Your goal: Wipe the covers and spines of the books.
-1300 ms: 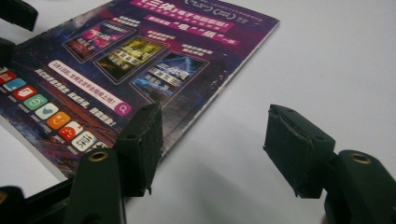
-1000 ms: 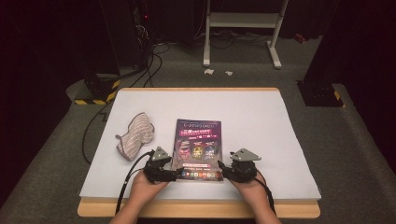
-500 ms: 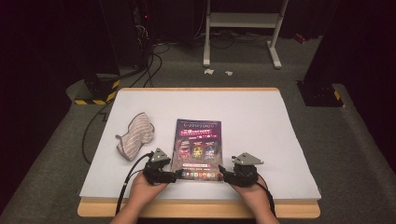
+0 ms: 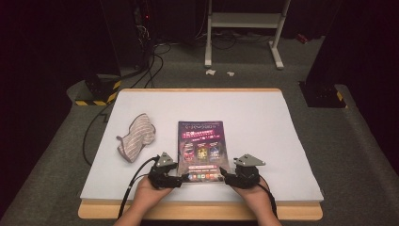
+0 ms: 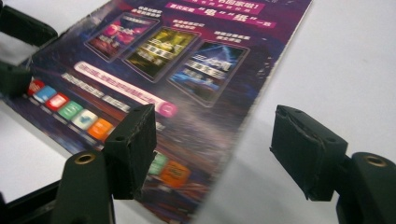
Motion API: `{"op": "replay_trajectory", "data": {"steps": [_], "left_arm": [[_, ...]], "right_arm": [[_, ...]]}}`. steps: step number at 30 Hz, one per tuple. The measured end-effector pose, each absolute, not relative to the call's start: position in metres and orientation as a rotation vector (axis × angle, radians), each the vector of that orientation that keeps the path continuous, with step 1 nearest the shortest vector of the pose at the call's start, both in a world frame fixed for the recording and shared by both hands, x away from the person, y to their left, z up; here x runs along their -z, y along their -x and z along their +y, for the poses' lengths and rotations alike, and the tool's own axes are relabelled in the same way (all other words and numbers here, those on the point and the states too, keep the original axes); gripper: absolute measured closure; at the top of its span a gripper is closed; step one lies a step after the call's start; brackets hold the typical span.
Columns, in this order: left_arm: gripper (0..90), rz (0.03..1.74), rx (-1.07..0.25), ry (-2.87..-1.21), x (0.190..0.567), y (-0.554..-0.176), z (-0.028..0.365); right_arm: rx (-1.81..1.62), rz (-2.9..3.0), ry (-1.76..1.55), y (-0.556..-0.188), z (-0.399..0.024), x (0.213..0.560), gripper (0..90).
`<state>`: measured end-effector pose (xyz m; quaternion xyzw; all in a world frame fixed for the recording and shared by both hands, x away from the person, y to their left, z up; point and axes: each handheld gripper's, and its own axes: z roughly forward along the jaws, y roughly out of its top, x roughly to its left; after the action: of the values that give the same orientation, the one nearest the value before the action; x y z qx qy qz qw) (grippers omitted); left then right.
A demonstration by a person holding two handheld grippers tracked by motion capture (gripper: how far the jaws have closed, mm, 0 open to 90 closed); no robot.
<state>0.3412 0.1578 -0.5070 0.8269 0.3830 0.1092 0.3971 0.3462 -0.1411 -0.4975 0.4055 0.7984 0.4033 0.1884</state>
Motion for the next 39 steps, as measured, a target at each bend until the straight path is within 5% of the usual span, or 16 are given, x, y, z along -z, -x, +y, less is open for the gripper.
{"op": "replay_trajectory", "data": {"steps": [8,26,39], "left_arm": [[26.1,0.996,-0.293,-2.104,0.5062,-0.3405,0.1557],[33.0,0.992,-0.256,-2.084,0.5065,-0.3401,0.1551],[28.1,0.988,-0.283,-2.097,0.5067,-0.3387,0.1552]], "right_arm": [[-1.139,2.249,-1.182,-0.3487,-0.1453,0.4987,30.5],[-1.102,2.295,-1.243,-0.3524,-0.1423,0.5041,29.1],[-1.108,2.329,-1.253,-0.353,-0.1398,0.5054,28.4]]}}
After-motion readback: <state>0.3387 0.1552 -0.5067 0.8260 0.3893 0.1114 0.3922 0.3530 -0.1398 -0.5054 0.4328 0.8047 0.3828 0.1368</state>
